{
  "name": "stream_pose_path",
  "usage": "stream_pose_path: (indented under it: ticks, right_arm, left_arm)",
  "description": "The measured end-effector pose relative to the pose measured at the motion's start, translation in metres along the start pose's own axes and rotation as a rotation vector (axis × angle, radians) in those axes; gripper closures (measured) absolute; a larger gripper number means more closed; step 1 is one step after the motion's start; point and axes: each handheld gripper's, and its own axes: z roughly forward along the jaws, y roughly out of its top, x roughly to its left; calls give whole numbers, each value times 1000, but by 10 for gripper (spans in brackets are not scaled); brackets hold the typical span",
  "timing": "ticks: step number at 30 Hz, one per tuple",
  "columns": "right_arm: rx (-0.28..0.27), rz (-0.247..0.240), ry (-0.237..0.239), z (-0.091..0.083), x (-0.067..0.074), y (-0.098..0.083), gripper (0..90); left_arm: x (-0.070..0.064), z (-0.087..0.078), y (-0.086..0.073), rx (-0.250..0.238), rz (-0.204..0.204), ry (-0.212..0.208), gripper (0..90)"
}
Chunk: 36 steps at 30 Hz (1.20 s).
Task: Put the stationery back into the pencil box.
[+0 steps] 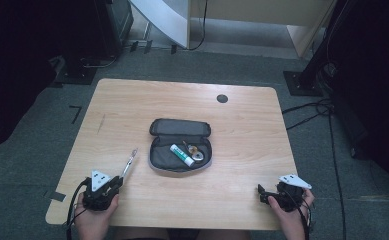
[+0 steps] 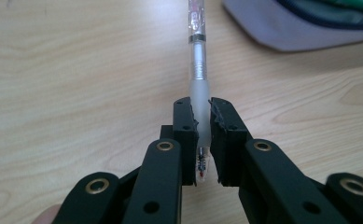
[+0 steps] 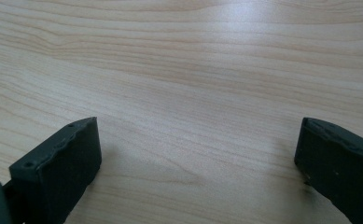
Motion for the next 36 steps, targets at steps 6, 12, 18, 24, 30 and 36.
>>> stream_pose_path:
  ticks: [6, 12, 18, 24, 30, 36]
  right_arm:
    - [0, 0, 0, 0, 0, 0, 2]
    - [-1, -1, 0, 0, 0, 0, 2]
    - [0, -1, 0, 0, 0, 0, 2]
    - [-1, -1, 0, 0, 0, 0, 2]
    - [-2, -3, 1, 0, 0, 0, 2]
    - [-2, -1, 1, 0, 0, 0, 2]
  left_arm:
    - [-7, -3, 18, -39, 26, -54, 825]
    - [-22, 2, 38, -61, 77, -115, 825]
    - [-41, 22, 58, -65, 132, -212, 824]
    - [-47, 42, 69, -49, 115, -278, 825]
    - [-56, 65, 85, -13, 159, -349, 824]
    - [-61, 80, 89, 30, 218, -367, 823]
